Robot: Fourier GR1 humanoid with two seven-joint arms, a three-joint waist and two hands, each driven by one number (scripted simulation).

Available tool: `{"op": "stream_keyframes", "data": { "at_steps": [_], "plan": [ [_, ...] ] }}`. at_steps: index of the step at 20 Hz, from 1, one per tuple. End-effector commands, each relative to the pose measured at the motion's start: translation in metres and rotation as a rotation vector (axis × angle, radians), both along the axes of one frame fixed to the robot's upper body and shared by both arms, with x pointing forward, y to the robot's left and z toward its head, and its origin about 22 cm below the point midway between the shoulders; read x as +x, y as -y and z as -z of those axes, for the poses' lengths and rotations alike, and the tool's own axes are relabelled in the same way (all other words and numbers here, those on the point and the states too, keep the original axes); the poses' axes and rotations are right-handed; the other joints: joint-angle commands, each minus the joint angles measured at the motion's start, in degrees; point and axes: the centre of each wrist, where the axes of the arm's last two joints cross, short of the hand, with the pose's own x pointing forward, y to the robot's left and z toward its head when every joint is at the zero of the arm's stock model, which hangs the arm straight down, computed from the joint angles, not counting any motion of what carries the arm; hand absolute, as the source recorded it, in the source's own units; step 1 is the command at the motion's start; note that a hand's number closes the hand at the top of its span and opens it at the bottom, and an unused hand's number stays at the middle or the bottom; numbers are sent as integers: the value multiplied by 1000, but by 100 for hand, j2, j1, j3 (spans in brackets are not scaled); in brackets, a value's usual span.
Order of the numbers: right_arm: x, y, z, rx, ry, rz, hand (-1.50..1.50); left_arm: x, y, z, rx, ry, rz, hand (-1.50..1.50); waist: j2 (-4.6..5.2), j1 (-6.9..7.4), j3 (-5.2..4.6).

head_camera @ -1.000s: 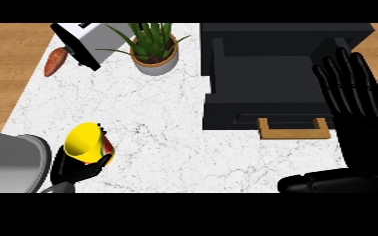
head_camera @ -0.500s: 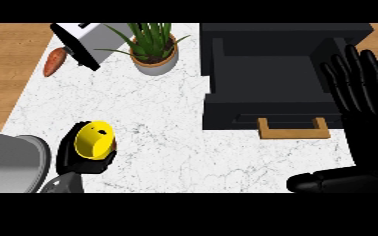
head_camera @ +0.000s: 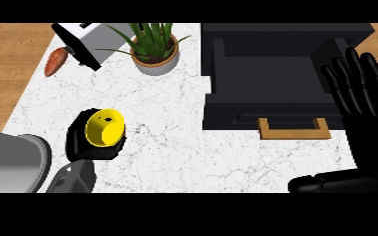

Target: Pick up the cup, place it into the drawer and close the drawer

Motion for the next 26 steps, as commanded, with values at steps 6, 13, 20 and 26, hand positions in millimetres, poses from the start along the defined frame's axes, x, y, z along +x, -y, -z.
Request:
{"op": "stream_keyframes", "data": {
  "at_steps": [6,13,20,26],
  "plan": [
    [-5,-5,10,-1,-24,19,-150,35,30,-77,34,149,191,150,-31,74,11],
    [5,15,5,6,-12,15,-150,28,73,-143,12,202,247,150,-21,71,8],
    [-5,-2,-10,10,4,21,-150,73,102,-204,11,208,279,150,2,-24,1],
    [5,26,13,-16,-8,10,-150,88,140,-267,56,220,280,150,4,-30,6]
  ]
}}
